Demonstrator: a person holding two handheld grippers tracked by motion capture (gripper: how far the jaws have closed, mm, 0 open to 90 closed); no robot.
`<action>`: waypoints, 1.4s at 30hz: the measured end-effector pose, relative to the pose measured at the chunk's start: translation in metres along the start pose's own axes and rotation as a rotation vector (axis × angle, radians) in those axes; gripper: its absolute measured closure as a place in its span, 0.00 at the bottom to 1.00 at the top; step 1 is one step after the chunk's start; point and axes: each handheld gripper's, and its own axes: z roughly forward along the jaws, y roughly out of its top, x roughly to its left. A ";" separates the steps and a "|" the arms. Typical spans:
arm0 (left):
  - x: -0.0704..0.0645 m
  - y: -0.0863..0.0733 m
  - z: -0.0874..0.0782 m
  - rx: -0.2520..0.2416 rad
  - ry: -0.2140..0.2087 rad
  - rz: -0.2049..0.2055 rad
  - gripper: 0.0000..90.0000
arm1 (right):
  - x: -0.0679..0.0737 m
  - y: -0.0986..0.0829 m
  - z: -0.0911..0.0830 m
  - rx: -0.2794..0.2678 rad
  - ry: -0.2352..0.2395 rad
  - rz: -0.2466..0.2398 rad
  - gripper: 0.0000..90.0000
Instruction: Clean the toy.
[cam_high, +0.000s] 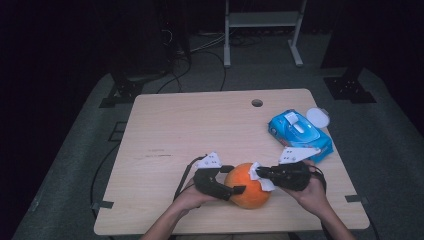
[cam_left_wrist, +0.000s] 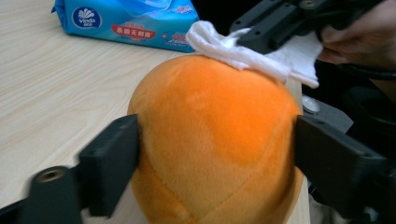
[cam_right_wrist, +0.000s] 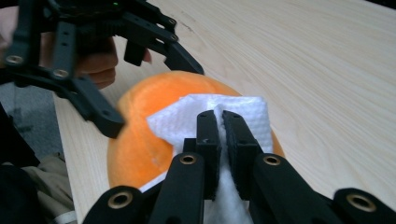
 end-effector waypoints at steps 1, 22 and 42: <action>-0.002 0.000 0.000 0.002 0.016 0.015 0.24 | 0.003 0.001 0.002 -0.001 0.000 -0.010 0.94; -0.014 0.005 -0.001 0.041 0.007 0.104 0.36 | 0.022 0.007 0.009 -0.016 0.086 -0.046 0.94; -0.006 0.001 -0.005 0.061 0.112 0.274 0.25 | 0.019 0.011 0.018 -0.064 0.017 -0.022 0.94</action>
